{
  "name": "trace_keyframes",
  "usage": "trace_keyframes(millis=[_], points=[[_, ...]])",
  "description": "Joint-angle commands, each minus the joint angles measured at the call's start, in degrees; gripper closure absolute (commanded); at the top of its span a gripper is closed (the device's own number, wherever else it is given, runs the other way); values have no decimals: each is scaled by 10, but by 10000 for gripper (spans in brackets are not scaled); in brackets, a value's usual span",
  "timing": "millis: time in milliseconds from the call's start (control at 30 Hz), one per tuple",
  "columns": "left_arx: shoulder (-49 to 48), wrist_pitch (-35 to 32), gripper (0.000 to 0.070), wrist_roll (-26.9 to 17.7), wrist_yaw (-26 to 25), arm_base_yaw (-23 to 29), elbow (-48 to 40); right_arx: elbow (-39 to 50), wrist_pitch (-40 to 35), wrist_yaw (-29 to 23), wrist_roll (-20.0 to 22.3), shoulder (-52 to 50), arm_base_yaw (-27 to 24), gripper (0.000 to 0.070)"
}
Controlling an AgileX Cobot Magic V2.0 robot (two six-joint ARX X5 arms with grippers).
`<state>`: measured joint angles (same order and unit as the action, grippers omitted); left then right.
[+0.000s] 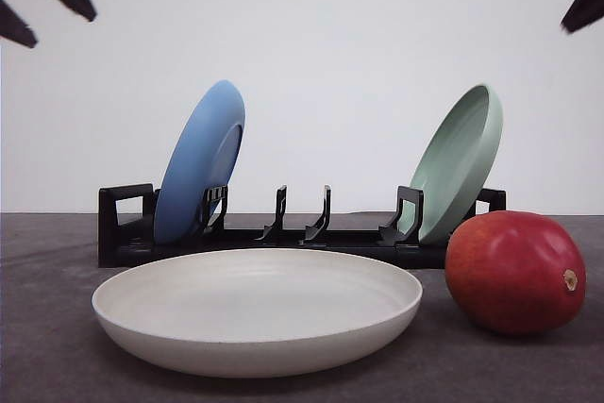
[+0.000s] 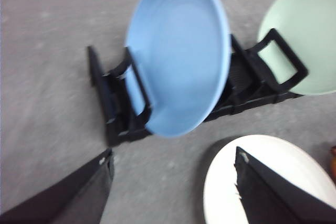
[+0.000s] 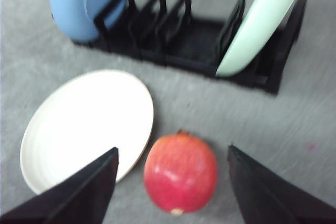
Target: Place pomegranate in white plate
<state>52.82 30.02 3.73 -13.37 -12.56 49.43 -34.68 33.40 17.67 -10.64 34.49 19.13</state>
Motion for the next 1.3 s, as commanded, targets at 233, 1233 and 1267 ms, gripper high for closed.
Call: trace_keyframes(millis=[233, 1233, 1267], points=[[-16, 0, 265, -3, -2, 6, -23, -10, -14, -69, -83, 119, 75, 260], [-16, 2, 266, -1, -2, 6, -23, -72, -19, -117, -68, 379, 124, 190], [-16, 2, 266, 0, -2, 6, -23, -88, 1, -116, -59, 380, 124, 190]])
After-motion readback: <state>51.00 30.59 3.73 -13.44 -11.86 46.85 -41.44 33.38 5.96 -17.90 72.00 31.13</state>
